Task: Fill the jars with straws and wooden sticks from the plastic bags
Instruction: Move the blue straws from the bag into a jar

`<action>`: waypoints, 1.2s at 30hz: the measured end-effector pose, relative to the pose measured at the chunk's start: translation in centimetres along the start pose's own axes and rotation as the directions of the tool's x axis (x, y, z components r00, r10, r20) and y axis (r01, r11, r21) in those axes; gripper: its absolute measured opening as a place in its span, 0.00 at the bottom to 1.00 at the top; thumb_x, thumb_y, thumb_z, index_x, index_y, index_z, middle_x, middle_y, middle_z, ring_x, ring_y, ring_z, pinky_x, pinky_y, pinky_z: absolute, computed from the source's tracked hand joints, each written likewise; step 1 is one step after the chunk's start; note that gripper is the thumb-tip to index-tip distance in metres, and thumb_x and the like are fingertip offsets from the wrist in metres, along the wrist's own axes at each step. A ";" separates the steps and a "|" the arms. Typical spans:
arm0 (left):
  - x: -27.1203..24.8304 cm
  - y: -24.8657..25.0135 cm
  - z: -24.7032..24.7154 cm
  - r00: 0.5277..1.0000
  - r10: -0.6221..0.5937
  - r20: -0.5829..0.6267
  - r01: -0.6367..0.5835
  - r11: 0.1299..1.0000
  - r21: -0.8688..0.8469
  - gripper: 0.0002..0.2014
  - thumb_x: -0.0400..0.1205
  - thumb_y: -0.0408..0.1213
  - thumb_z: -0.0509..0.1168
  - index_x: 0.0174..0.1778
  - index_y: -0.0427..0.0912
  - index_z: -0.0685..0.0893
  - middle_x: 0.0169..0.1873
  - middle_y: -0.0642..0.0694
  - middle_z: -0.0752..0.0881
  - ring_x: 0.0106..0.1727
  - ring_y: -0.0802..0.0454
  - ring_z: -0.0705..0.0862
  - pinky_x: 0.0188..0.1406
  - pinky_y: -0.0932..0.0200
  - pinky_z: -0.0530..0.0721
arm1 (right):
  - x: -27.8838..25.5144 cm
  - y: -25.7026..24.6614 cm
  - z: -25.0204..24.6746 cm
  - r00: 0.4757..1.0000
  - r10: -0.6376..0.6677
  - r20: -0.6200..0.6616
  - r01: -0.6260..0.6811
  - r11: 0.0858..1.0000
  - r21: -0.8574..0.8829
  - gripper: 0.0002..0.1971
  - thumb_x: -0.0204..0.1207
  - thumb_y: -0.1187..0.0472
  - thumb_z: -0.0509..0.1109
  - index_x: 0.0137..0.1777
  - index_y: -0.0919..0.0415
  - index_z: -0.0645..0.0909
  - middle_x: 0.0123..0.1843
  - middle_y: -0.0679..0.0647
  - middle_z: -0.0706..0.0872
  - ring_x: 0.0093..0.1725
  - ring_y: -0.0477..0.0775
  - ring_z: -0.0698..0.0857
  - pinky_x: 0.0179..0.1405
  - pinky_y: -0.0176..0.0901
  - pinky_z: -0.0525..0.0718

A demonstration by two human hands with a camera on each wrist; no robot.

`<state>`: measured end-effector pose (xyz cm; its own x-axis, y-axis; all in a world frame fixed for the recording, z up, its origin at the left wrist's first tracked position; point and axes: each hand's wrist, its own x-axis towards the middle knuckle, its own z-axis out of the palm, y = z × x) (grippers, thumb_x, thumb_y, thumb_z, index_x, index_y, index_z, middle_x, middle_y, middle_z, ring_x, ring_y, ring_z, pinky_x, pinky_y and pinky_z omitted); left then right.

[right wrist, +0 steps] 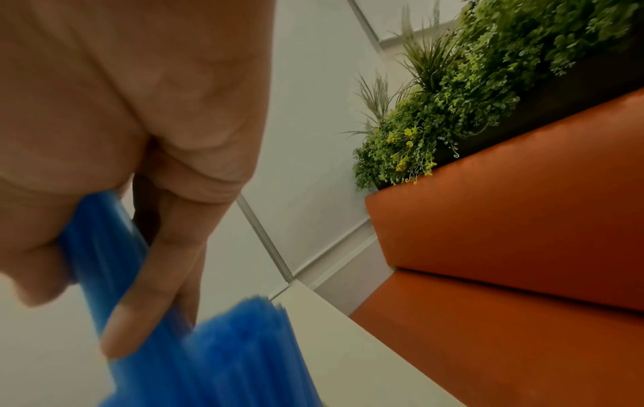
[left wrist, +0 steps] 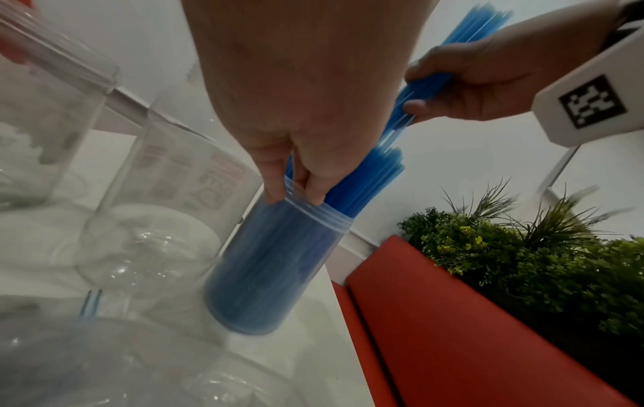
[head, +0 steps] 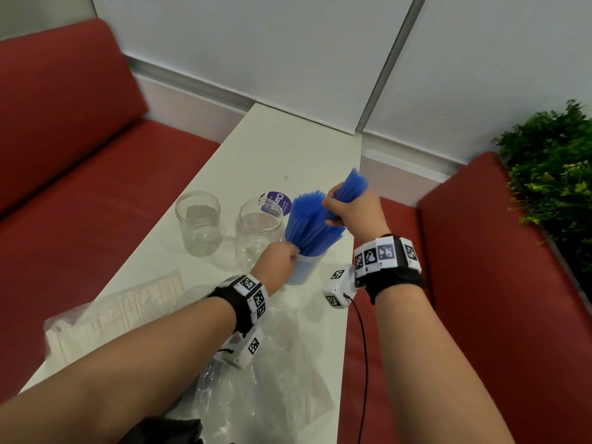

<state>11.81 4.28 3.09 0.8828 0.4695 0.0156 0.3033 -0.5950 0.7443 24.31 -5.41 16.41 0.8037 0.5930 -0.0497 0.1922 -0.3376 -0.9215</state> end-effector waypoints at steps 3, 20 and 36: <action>0.2 0.0 -0.1 1.000 0.014 -0.012 -0.013 0.998 0.065 0.12 0.83 0.28 0.59 0.41 0.31 0.87 0.41 0.37 0.87 0.46 0.41 0.84 0.49 0.51 0.81 | -0.5 1.8 2.2 0.996 0.070 -0.063 -0.072 0.997 -0.023 0.07 0.76 0.69 0.76 0.51 0.72 0.86 0.47 0.63 0.90 0.37 0.54 0.91 0.42 0.53 0.94; 1.3 0.6 0.3 0.999 -0.037 -0.027 0.041 0.986 0.159 0.15 0.87 0.48 0.60 0.48 0.40 0.84 0.36 0.43 0.86 0.38 0.43 0.85 0.34 0.56 0.76 | -1.8 2.9 4.3 0.997 0.057 -0.059 -0.074 0.941 -0.331 0.22 0.68 0.52 0.84 0.56 0.55 0.80 0.52 0.52 0.87 0.50 0.56 0.87 0.47 0.51 0.87; 1.3 0.8 -0.5 0.996 -0.046 0.077 0.042 0.998 0.055 0.13 0.87 0.35 0.59 0.52 0.32 0.88 0.46 0.34 0.89 0.46 0.38 0.87 0.46 0.50 0.83 | 0.6 5.2 6.5 0.983 -0.142 0.114 0.177 0.592 -0.787 0.39 0.86 0.31 0.46 0.90 0.53 0.51 0.92 0.55 0.49 0.90 0.62 0.42 0.87 0.67 0.38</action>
<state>13.00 4.70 4.05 0.8927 0.4450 -0.0703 0.3595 -0.6095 0.7066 22.08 -2.06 9.11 0.6985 0.7146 0.0377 0.6988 -0.6699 -0.2508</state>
